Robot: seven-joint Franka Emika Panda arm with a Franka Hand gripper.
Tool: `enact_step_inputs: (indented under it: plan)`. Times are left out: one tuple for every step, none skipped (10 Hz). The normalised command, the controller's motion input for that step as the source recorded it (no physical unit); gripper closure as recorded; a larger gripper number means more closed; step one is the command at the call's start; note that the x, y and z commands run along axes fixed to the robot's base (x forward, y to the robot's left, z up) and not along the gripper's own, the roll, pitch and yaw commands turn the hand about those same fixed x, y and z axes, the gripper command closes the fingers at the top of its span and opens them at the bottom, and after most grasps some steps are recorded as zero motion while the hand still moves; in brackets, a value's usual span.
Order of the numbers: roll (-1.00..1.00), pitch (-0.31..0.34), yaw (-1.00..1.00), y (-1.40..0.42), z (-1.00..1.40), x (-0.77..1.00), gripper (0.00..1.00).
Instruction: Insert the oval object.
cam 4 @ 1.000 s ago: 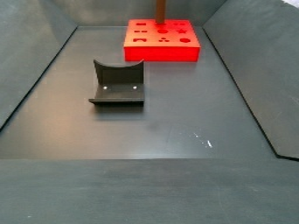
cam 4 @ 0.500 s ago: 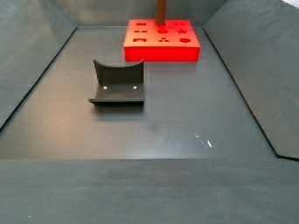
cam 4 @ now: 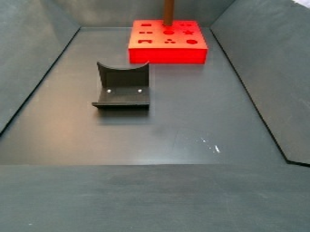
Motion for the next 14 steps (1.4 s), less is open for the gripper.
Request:
enact_step_inputs:
  plan:
    - [0.06,0.0,0.1,0.0,-0.29,0.0,1.0]
    - [0.1,0.0,0.21,0.0,-0.34,0.04,1.0]
    - [0.09,0.0,0.24,0.0,-0.27,0.03,1.0]
    - [0.02,0.0,0.12,0.0,-0.11,0.0,1.0]
    - [0.0,0.0,0.0,0.0,-0.02,0.0,1.0]
    - [0.0,0.0,0.0,-0.05,-0.21,0.0,1.0]
    - [0.01,-0.019,0.0,-0.08,-0.42,0.01,1.0]
    - [0.01,-0.037,0.0,-0.07,-0.52,0.06,1.0]
    - [0.01,-0.027,0.0,-0.05,-0.48,0.07,1.0]
    - [0.01,-0.02,0.0,-0.04,-0.44,0.07,1.0]
    - [0.02,-0.013,0.0,-0.05,-0.43,0.07,1.0]
    - [0.04,-0.016,0.02,-0.06,-0.47,0.06,1.0]
    - [0.04,-0.019,0.02,-0.07,-0.47,0.0,1.0]
    - [0.02,0.0,0.0,0.0,-0.11,0.0,1.0]
